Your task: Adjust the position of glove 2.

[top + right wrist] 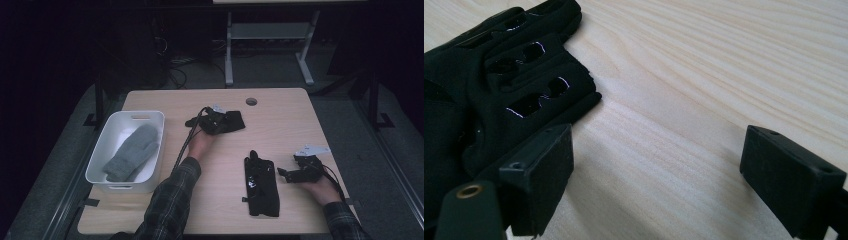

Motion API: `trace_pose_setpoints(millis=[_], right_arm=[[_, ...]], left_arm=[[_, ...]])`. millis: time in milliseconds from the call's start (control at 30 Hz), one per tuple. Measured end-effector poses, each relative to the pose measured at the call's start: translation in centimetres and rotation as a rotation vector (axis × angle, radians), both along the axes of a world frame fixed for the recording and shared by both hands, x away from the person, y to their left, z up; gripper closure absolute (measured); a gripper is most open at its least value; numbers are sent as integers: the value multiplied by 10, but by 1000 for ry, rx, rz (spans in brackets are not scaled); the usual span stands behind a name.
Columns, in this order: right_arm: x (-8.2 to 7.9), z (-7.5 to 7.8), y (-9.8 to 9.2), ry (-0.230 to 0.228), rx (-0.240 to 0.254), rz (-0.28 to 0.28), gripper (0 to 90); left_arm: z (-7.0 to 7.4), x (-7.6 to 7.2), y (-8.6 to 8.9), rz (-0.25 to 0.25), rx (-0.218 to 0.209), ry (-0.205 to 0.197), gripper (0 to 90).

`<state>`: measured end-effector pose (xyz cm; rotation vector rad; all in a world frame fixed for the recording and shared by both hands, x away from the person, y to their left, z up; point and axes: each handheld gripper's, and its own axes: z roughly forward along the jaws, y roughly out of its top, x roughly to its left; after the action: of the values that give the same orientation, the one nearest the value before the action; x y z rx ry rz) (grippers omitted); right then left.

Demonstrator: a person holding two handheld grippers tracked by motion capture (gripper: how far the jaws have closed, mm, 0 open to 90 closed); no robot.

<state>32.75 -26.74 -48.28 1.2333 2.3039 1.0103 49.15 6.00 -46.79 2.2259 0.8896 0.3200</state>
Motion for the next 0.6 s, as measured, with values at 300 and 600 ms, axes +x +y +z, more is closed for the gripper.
trace_pose_setpoints(millis=[300, 600], right_arm=[[0, 0, 1, 5, 5, -7, 137], [0, 0, 1, 7, 2, -5, 137]], left_arm=[[0, -28, 17, -21, -24, 20, 894], [2, -60, 27, -70, -29, 61, 894]])
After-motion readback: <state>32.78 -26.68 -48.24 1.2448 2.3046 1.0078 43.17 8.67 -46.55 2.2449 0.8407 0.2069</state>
